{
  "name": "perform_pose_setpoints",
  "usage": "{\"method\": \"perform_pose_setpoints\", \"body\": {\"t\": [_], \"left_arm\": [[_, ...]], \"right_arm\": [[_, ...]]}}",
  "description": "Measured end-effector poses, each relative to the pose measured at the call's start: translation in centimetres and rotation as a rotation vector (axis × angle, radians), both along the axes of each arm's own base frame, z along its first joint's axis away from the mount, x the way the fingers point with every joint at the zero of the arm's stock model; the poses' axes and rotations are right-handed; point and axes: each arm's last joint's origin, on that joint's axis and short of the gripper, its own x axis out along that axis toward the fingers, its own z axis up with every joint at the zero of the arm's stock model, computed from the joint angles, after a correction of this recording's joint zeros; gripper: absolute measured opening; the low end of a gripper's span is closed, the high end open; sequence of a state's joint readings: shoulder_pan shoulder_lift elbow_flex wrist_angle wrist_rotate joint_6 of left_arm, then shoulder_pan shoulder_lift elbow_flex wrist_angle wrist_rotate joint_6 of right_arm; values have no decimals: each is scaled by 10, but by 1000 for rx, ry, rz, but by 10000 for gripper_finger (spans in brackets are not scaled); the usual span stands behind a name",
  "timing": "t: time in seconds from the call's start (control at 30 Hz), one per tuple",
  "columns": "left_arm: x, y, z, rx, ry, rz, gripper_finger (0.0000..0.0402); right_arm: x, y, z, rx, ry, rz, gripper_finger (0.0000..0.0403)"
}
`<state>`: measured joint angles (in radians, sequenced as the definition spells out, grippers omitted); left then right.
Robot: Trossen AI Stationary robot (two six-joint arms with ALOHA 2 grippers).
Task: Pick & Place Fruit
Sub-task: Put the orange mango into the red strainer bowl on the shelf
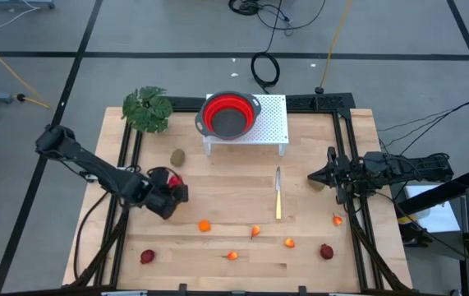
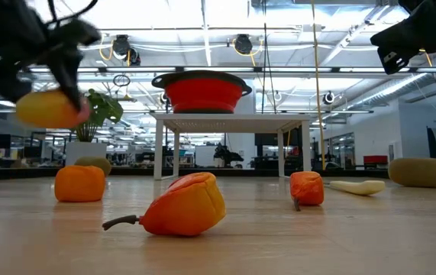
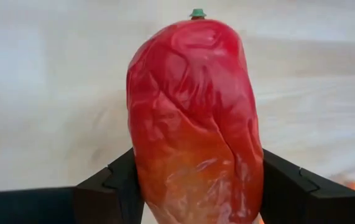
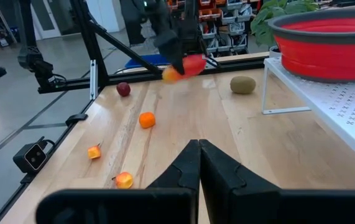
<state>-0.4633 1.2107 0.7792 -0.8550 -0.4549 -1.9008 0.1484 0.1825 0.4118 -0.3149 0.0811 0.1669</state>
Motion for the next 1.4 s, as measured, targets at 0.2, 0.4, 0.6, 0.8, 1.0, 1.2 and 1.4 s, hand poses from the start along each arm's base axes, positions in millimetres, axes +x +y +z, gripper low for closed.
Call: {"method": "perform_pose_setpoints", "body": {"t": [0.2,0.4,0.6,0.8,1.0,1.2,1.4], "left_arm": [[13,-2,24,239,-182,-242,229],[28,-8,46,434,-340,-483,229],[42,-16,70,620,-529,-632,230],[48,-21,98,807,-738,-733,230],[47,-23,119,943,-925,-782,230],[45,-24,129,1006,-1023,-810,230],[45,-24,130,1000,-1041,-811,230]], "right_arm": [[0,0,0,-17,-1,3,0],[0,0,0,-30,-2,5,0],[0,0,0,-30,-2,5,0],[0,0,0,-59,-4,10,0],[0,0,0,-84,-5,15,0],[0,0,0,-85,-1,15,0],[0,0,0,-84,-1,18,0]]}}
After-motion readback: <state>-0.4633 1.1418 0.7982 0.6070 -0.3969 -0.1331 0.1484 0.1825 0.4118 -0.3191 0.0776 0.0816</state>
